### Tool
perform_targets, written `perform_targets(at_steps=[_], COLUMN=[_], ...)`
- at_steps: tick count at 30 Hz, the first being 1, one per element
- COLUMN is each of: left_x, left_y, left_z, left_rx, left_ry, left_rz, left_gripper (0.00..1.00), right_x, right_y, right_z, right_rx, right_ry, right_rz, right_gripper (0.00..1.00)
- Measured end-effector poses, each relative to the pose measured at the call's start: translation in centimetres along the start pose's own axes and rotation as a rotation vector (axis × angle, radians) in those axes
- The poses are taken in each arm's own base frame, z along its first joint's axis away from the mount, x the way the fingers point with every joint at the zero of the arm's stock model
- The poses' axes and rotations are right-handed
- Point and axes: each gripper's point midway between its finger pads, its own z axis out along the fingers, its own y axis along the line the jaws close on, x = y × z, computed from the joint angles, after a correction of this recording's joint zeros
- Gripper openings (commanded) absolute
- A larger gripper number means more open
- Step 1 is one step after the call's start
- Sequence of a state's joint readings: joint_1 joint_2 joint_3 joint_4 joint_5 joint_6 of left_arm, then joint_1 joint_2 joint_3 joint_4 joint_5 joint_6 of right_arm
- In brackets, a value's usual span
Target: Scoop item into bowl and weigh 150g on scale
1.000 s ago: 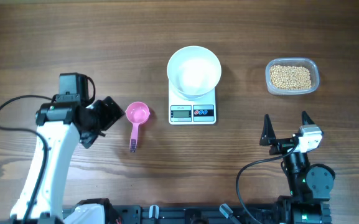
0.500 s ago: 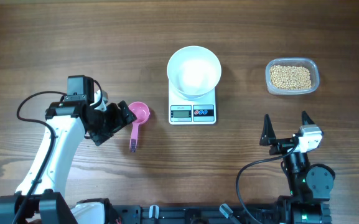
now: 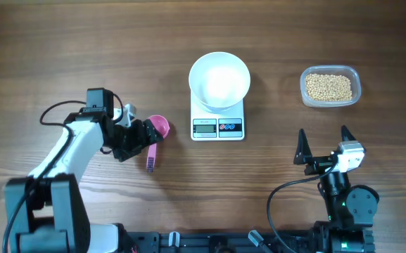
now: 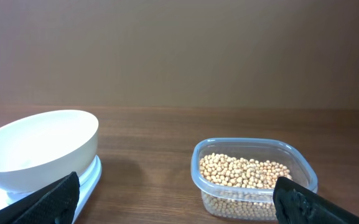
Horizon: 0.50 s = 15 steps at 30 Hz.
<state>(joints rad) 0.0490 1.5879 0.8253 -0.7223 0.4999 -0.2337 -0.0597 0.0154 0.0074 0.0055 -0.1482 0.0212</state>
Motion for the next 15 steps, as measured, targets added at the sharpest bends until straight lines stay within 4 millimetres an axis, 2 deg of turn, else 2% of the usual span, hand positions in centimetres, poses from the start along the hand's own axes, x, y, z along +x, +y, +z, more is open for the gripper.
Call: perform_targets(at_steps=[1,5,12,15], left_x=[0.1,0.4,0.6,0.6], left_y=[0.1,0.3,0.3,0.1], left_z=[0.2,1.2,1.4,1.4], left_rx=[0.002,0.014,0.042,0.053], left_ry=[0.009,0.051,0.066,0.067], left_rz=[0.007,0.04,0.082,0.094], left_gripper=[0.77,0.61,0.58,0.53], right_x=[0.0,0.0,0.0,0.0], right_y=[0.0,0.0,0.0,0.0], right_z=[0.0,0.0,0.0,0.0], right_rx=[0.0,0.0,0.0,0.0], right_ry=[0.0,0.0,0.0,0.0], right_rz=[0.0,0.0,0.0,0.0], right_gripper=[1.0,1.0,1.0,1.0])
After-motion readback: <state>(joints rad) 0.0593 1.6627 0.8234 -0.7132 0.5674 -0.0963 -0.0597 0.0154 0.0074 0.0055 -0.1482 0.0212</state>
